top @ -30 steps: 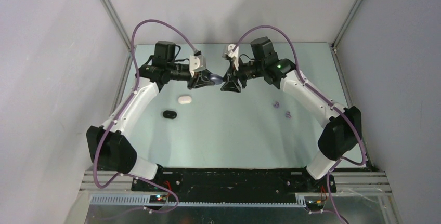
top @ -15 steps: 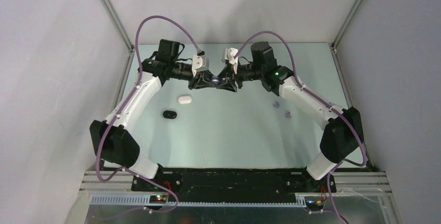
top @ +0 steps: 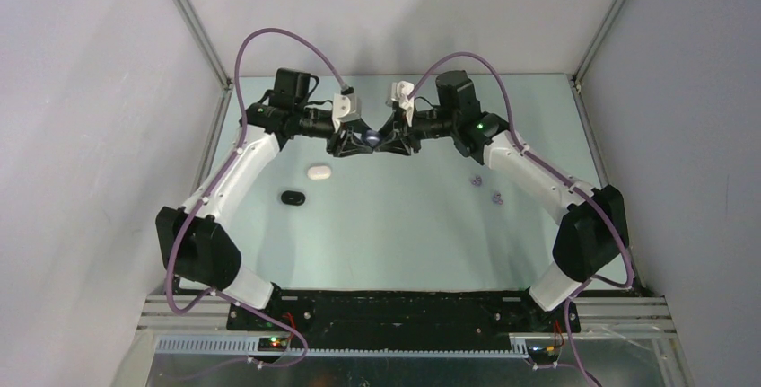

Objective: Insert the wireless bluetooth earbuds into the charging case
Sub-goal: Open the charging case at the center of the board.

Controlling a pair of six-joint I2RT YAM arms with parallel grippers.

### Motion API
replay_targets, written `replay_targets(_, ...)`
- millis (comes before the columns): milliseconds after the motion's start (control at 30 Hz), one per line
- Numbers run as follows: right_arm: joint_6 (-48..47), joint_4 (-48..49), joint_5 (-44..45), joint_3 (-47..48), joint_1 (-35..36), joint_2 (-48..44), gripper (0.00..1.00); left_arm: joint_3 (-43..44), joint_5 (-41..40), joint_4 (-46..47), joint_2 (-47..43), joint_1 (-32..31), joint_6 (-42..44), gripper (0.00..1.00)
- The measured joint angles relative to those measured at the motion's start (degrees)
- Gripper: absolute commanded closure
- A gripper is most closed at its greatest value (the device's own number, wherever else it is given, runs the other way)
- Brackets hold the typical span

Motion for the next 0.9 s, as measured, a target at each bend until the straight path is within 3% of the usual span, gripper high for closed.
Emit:
replay_targets(133, 0.8, 0.1, -0.1, 0.0, -0.3, -0.3, 0.87, -1.5, -0.3, 2.3, 0.0, 0.0, -2.4, 0.47)
replay_targets(400, 1.2, 0.2, -0.1, 0.0, -0.4, -0.6, 0.85, -1.6, -0.5, 3.8, 0.0, 0.0, -5.0, 0.56)
replay_targets(533, 1.2, 0.4, 0.7, 0.0, -0.3, -0.6, 0.83, -1.6, -0.2, 3.9, 0.0, 0.0, -5.6, 0.71)
replay_targets(600, 1.1, 0.6, 1.2, 0.0, -0.2, -0.6, 0.8, -1.6, -0.1, 3.9, 0.0, 0.0, -6.1, 0.81)
replay_targets(700, 1.0, 0.7, 1.7, 0.0, 0.1, -0.6, 0.66, -1.6, -0.1, 3.8, 0.0, 0.2, -6.4, 0.97)
replay_targets(767, 1.2, 0.7, 2.1, 0.0, 0.2, -0.6, 0.59, -1.6, 0.0, 3.5, 0.0, 0.2, -6.4, 1.0)
replay_targets(900, 4.0, 1.1, 3.0, 0.0, 0.0, -0.6, 0.55, -1.6, 0.3, 3.5, 0.1, 0.2, -6.2, 1.0)
